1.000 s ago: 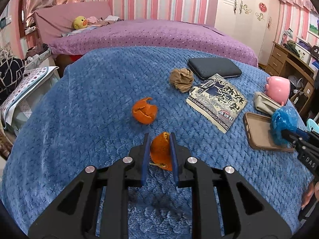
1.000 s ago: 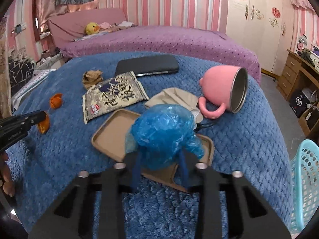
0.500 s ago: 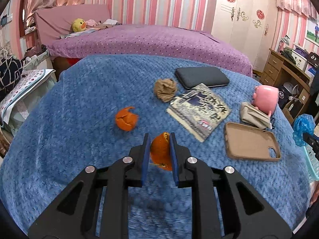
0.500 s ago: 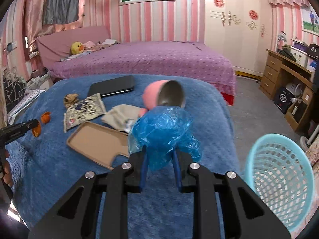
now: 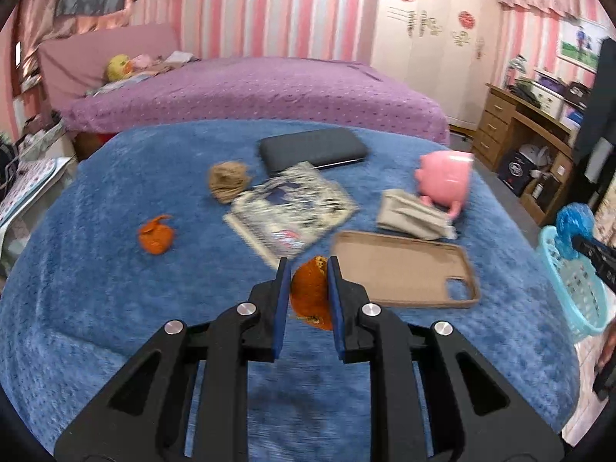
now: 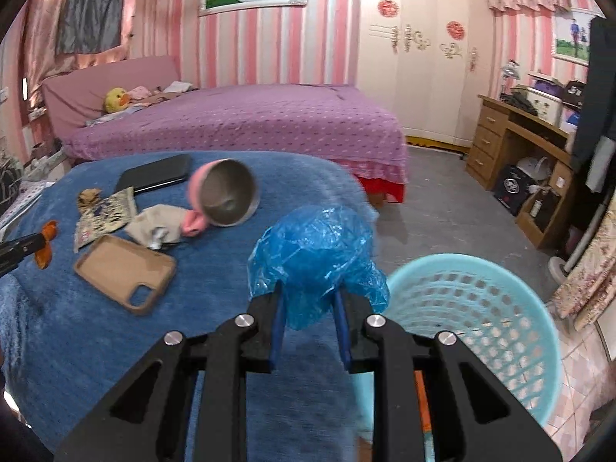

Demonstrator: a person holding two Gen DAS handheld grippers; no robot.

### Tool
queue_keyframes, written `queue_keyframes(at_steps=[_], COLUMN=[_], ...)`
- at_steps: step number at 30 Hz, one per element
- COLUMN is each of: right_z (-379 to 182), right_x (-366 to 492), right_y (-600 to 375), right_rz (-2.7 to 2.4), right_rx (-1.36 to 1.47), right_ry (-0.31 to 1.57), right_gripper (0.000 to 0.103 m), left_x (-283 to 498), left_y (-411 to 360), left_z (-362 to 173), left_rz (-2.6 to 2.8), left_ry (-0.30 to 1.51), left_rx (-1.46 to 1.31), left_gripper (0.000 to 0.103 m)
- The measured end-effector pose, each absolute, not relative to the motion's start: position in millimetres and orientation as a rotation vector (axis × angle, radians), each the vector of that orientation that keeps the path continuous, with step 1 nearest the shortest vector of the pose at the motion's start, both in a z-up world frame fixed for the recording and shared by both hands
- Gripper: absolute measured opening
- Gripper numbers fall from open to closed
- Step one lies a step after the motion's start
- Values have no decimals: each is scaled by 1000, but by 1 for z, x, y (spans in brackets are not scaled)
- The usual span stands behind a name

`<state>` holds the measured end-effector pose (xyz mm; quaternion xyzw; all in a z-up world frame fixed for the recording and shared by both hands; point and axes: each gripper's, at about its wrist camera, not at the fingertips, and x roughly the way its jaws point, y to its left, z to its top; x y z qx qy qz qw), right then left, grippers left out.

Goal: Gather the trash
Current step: 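Carry the orange peel and blue bag over the basket and open both grippers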

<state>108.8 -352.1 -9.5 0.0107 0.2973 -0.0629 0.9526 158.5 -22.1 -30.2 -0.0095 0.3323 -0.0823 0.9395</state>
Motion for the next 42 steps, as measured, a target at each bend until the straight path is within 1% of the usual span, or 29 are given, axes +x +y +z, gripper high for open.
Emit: queue_keyframes(at_steps=[11,19,27,35,39,40,41,42], right_z=[-15,-28,-34,-39,-40,-40,-40,-40], right_x=[88,77,70,61,60,60,61,61], right_y=[-448,-498,-525,-543,-544,-543,-543,-542], right_rz=[-280,-358,-399,-422,-421,-420,-419,-419], right_rx=[91,106,140,171,182,183,182,182], right_ry=[611,641,644,641,639,639,640,640], right_gripper=[23,23,23,23,23,23,23,23], left_x=[148,154,145,142,143,143,143,142], left_y=[-118,-224,-320,-374,-386,-388,-388,-387], left_z=[-26,-26,-31,-52,-53,-53,-52,-50], left_rz=[-289,-414,-523,-585,-602,-610,-613,-608], left_ry=[649,655,635,687,697,701,701,694], left_rx=[36,61,122,152,159,157,155,156], left_gripper=[18,18,18,18,18,20,30,50])
